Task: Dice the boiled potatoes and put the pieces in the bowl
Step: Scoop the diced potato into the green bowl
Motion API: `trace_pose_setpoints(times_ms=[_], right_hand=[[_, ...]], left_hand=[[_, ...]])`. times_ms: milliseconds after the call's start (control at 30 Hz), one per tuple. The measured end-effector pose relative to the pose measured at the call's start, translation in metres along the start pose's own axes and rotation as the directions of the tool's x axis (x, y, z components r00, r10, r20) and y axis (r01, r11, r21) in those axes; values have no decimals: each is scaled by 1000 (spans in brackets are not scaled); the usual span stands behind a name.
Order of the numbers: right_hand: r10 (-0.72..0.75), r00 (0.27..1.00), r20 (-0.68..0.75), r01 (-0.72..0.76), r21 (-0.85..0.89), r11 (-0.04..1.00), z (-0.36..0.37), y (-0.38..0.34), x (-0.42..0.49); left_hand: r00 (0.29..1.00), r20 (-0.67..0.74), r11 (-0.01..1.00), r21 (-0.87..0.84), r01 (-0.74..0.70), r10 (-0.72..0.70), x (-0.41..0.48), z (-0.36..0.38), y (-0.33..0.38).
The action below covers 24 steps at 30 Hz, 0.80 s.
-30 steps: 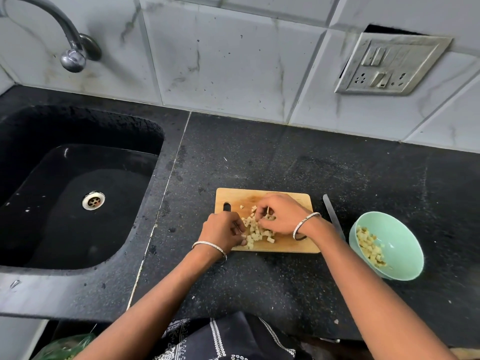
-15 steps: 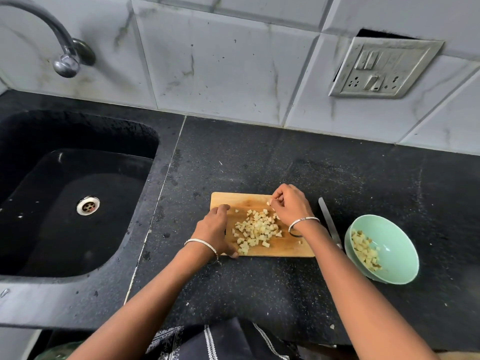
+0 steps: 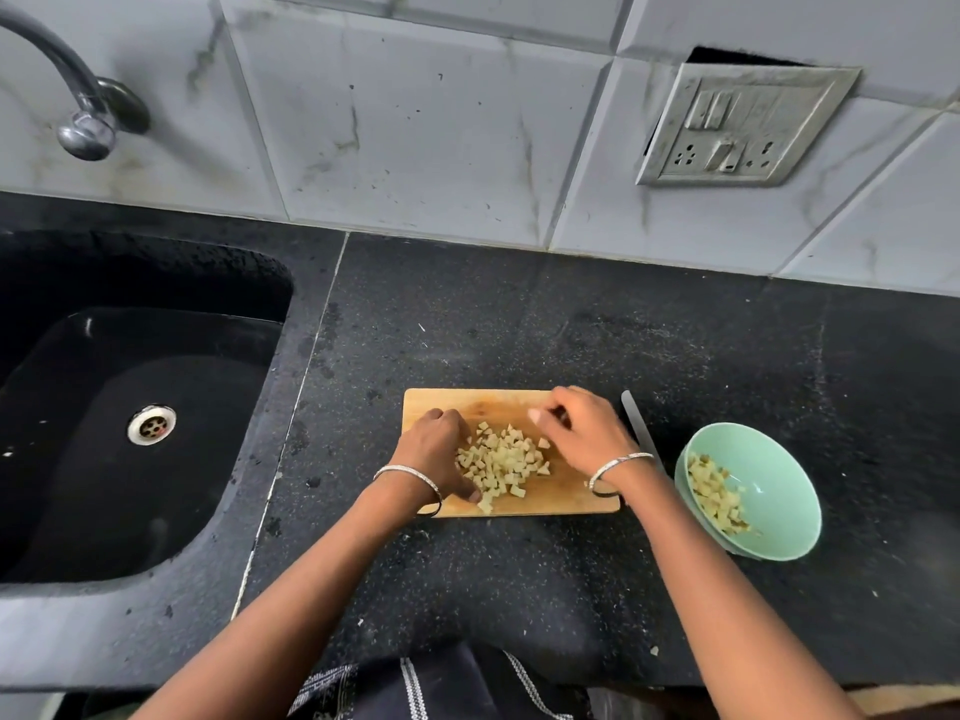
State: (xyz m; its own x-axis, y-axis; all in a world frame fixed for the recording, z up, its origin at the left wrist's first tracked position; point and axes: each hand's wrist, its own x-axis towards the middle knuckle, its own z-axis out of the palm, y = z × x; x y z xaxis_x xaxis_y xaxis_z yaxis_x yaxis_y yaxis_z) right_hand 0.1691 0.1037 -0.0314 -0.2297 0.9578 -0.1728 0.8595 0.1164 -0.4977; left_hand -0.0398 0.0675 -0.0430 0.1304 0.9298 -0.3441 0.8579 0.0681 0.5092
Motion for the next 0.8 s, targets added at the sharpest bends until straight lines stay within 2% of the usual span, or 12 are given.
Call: trace_pose_setpoints(times_ms=[233, 367, 500, 633, 700, 800], right_hand=[[257, 959, 120, -245, -107, 964, -22, 22, -36], [351, 936, -5, -348, -159, 924, 9, 6, -37], [306, 951, -41, -307, -7, 952, 35, -22, -25], [312, 950, -24, -302, 184, 935, 21, -23, -19], [291, 957, 3, -283, 238, 929, 7, -13, -19], [245, 965, 90, -257, 167, 952, -8, 8, -16]], left_hand=[[998, 40, 998, 47, 44, -46, -11, -5, -6], [999, 2, 999, 13, 38, -38, -13, 8, 2], [999, -18, 998, -51, 37, -38, -7, 14, 12], [999, -18, 990, -137, 43, -45, -2, 9, 10], [999, -23, 993, -114, 44, -47, -5, 4, 6], [999, 13, 998, 23, 51, -51, -10, 1, 5]])
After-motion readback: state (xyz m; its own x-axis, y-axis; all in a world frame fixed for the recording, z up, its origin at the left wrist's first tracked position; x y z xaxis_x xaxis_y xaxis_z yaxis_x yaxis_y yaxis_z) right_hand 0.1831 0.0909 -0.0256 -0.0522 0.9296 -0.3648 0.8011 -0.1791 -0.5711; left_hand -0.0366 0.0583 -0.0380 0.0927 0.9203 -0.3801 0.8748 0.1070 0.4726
